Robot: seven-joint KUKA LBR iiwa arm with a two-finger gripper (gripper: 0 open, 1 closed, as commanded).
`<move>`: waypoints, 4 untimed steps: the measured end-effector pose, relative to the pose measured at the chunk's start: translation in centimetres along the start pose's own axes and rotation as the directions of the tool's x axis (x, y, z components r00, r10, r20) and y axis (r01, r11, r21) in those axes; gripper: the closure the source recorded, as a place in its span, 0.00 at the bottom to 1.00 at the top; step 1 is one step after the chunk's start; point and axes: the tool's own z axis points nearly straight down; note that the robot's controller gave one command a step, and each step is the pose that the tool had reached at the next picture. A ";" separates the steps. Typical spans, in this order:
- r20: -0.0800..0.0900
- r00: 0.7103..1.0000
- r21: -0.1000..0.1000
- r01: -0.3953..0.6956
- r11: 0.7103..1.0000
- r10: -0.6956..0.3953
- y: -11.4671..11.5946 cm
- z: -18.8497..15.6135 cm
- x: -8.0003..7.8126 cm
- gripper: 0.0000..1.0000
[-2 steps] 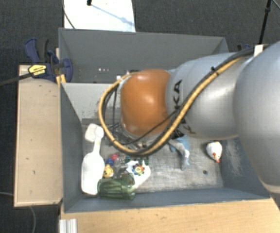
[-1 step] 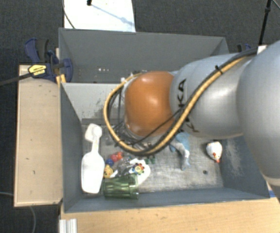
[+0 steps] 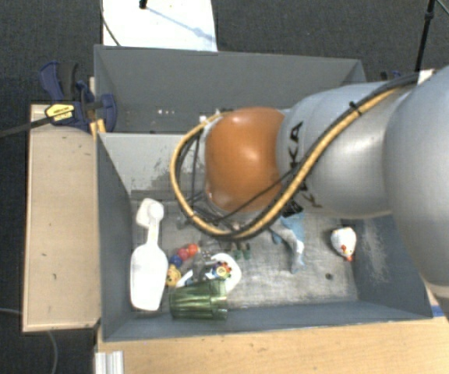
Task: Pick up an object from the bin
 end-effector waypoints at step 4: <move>0.012 0.996 0.000 0.090 0.996 -0.090 -0.5 5.2 0.0 1.00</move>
Offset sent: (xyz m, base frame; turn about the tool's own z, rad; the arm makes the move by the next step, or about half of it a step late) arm 0.0208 0.0209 -0.0666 -0.0081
